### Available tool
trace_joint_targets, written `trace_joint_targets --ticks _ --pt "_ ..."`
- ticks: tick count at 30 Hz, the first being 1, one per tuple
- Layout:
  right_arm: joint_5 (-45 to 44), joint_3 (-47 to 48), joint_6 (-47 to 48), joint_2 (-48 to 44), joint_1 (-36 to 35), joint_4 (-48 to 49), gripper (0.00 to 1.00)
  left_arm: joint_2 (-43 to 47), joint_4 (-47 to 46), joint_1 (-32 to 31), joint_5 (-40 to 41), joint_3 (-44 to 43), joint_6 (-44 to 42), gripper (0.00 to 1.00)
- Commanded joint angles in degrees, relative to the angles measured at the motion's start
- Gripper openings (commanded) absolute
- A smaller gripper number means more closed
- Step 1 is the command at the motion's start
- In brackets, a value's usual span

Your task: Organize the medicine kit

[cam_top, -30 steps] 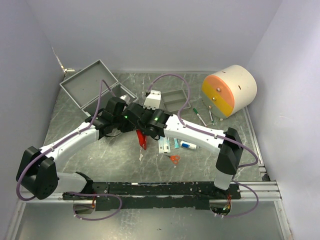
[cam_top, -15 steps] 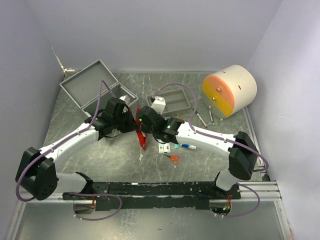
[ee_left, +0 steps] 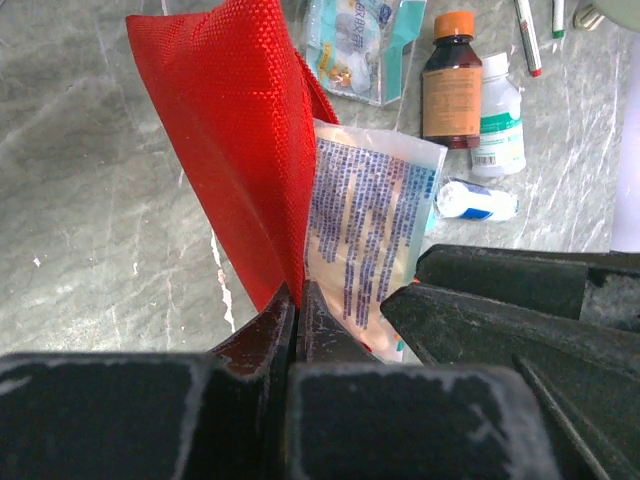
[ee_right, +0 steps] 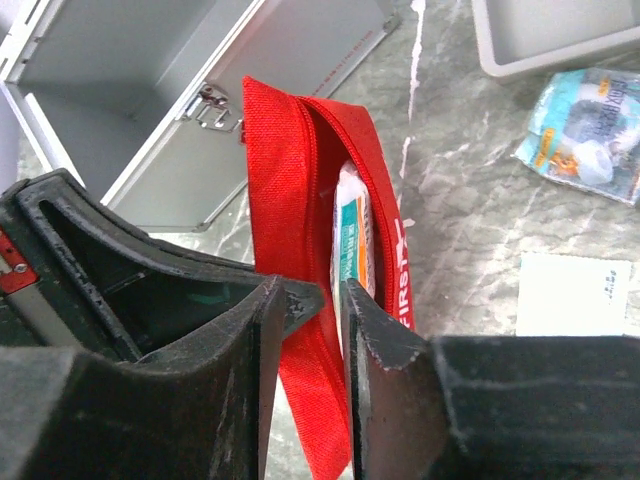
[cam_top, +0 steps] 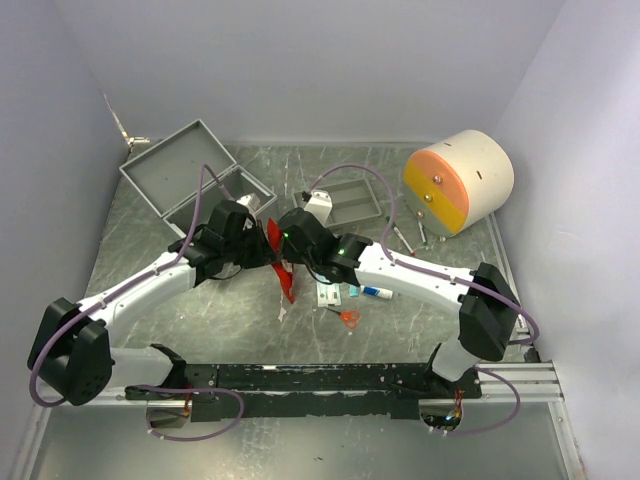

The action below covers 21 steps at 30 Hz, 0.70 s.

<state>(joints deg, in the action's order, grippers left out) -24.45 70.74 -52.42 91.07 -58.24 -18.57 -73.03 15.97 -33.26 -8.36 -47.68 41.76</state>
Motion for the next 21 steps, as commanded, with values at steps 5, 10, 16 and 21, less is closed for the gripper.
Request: trace_joint_targets --ticks 5,10,16,21 --pt "-1.88 1.06 1.45 0.12 0.02 -3.18 0.36 2.76 -4.72 -0.47 -2.05 1.19 -3.08 0.07" --pt "-1.68 1.12 1.72 0.84 -0.01 -4.22 0.36 3.39 -4.88 -0.49 -2.00 1.45 -4.47 0.07" --pt "-0.27 1.32 2.37 1.80 0.04 -3.97 0.30 4.67 -7.58 -0.48 -4.04 2.60 -5.90 0.07" --pt "-0.21 2.84 3.12 3.45 0.05 -4.77 0.27 5.72 -9.29 -0.49 -5.42 3.28 -6.84 0.07"
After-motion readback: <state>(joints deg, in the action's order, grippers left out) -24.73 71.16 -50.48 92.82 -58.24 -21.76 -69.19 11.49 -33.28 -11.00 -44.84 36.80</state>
